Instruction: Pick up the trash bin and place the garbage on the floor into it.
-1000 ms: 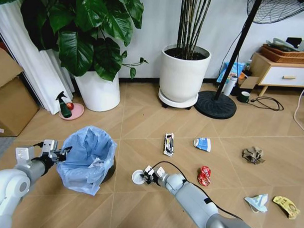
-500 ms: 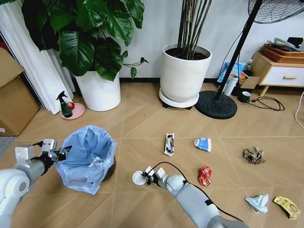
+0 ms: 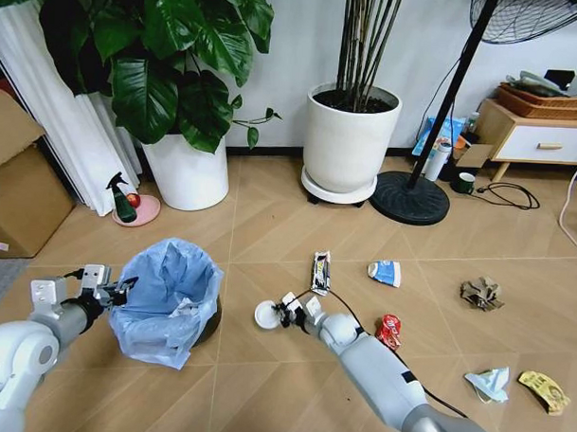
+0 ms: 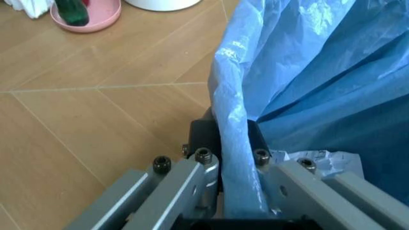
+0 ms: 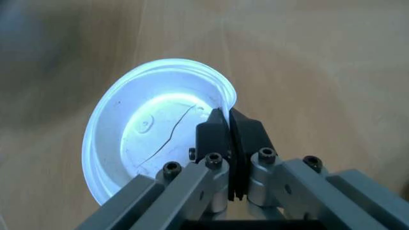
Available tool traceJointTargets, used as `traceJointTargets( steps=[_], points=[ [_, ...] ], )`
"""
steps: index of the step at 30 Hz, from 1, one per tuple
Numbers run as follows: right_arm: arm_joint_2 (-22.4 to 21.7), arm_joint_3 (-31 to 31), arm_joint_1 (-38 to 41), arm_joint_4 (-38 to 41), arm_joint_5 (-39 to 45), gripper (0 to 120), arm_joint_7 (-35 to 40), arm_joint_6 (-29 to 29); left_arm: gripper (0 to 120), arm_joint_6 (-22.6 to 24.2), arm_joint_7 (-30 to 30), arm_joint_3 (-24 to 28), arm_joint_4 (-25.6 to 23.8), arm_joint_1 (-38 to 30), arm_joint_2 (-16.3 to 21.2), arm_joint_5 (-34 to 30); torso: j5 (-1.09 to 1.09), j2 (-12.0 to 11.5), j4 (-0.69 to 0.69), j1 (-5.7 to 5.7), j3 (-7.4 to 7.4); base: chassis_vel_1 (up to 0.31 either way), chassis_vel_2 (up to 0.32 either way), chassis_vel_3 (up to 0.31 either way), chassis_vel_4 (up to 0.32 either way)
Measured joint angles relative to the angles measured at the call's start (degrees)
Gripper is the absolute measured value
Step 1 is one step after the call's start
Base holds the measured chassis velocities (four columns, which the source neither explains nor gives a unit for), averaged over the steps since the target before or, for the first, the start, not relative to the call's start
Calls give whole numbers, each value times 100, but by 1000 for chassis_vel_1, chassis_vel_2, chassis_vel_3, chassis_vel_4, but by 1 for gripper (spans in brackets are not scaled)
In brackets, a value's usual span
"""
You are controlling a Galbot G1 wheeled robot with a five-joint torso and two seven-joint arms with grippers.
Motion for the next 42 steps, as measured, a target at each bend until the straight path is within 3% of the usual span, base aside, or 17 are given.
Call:
traceJointTargets(
  steps=[7, 15, 25, 33, 42],
  points=[
    [-291, 287, 34, 1290, 600, 0, 110, -217, 0, 0, 41, 74, -1, 40, -8, 103, 0, 0, 0, -1, -1, 0, 0, 0, 0],
    [-295, 465, 428, 2070, 1134, 0, 200, -287, 0, 9, 45, 188, -6, 37, 3, 112, 0, 0, 1, -1, -1, 0, 0, 0, 0],
    [-415, -504, 696, 3241, 1902, 0, 389, -636, 0, 80, 8, 597, 113, -296, 198, -12, 0, 1, 1, -1, -1, 0, 0, 0, 0],
    [-452, -1146, 769, 3320, 1923, 0, 373, -661, 0, 119, -87, 966, 230, -719, 263, -139, -1, 1, 0, -1, -1, 0, 0, 0, 0],
    [-441, -1408, 813, 3224, 1695, 0, 265, -828, 0, 130, -90, 937, 259, -765, 312, -185, 0, 1, 1, -1, -1, 0, 0, 0, 0]
  ],
)
